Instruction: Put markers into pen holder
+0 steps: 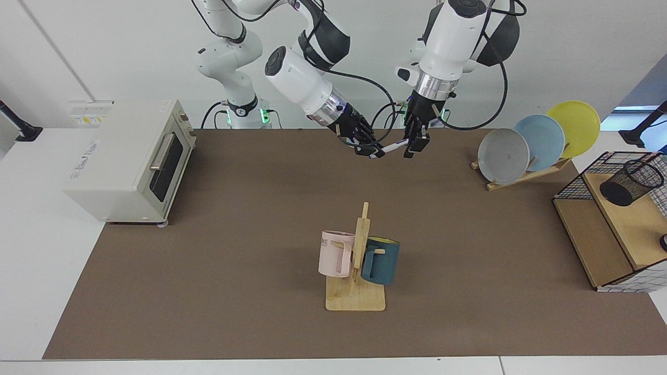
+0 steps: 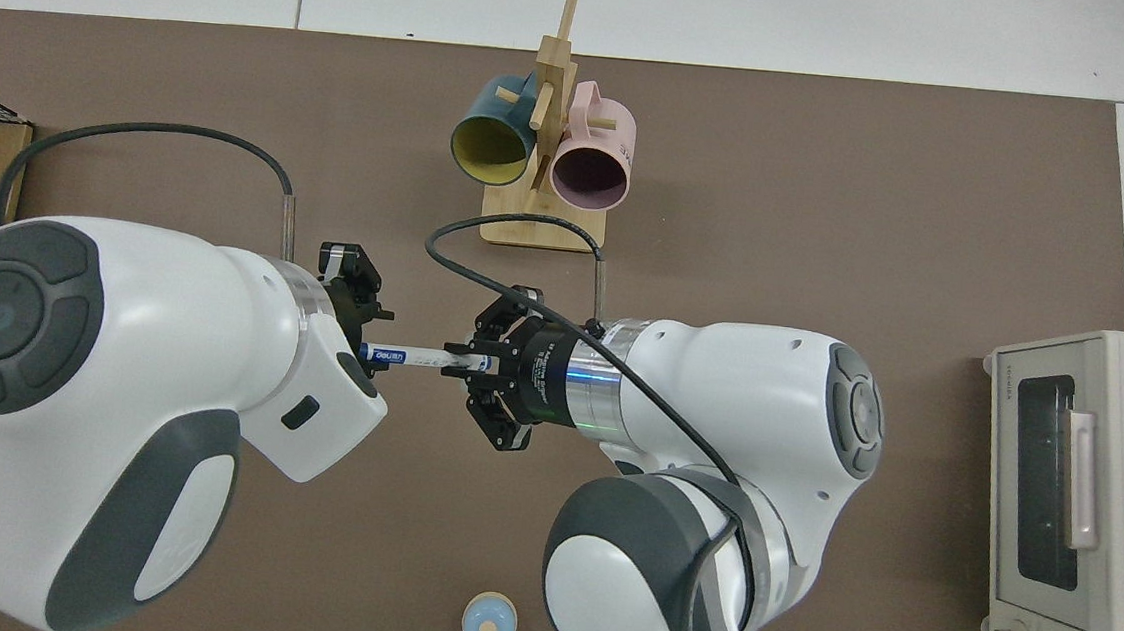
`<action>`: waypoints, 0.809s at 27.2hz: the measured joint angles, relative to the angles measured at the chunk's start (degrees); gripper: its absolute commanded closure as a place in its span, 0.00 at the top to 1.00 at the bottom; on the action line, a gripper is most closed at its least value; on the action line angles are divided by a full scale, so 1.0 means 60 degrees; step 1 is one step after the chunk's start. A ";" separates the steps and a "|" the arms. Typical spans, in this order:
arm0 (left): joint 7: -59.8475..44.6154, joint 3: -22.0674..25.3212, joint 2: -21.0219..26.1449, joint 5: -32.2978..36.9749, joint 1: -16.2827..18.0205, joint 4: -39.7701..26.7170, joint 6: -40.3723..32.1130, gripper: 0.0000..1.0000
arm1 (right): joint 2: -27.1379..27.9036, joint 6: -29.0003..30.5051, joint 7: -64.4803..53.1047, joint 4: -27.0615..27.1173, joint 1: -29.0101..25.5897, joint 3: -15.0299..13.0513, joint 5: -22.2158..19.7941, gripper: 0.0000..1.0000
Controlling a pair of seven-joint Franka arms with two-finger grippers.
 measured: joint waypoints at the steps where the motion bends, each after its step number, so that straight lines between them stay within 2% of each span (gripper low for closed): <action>1: 0.0000 -0.0014 -0.0003 0.0001 -0.0002 -0.0001 -0.0006 0.00 | 0.0008 0.0026 0.0004 0.0005 -0.0001 -0.0016 0.0000 0.00; 6: 0.0000 -0.0046 -0.0013 0.0028 -0.0009 -0.0002 -0.0049 0.00 | 0.0036 0.0083 0.0013 0.0028 0.0000 -0.0045 0.0001 0.00; 7: 0.0000 -0.0046 -0.0013 0.0030 -0.0009 -0.0003 -0.0051 0.00 | 0.0037 0.0083 0.0013 0.0028 0.0001 -0.0044 0.0001 0.30; 8: 0.0000 -0.0046 -0.0013 0.0031 -0.0009 -0.0003 -0.0053 0.00 | 0.0037 0.0083 0.0013 0.0028 0.0001 -0.0044 0.0001 0.99; 12: -0.0001 -0.0025 -0.0012 0.0065 -0.0008 -0.0002 -0.0048 0.00 | 0.0036 0.0059 -0.0019 0.0028 0.0018 -0.0027 -0.0054 1.00; 14: -0.0001 0.0011 -0.0011 0.0085 -0.0002 -0.0002 -0.0046 0.00 | 0.0036 0.0044 -0.0045 0.0028 0.0054 0.0001 -0.0295 1.00; 18: -0.0001 0.0079 -0.0010 0.0185 0.0012 -0.0003 -0.0045 0.00 | 0.0036 0.0002 -0.0045 0.0025 0.0122 0.0015 -0.1167 1.00; 22: -0.0002 0.0101 -0.0008 0.0701 0.0014 -0.0003 -0.0068 0.00 | 0.0036 -0.0497 -0.0102 0.0021 0.0104 -0.0056 -0.2482 1.00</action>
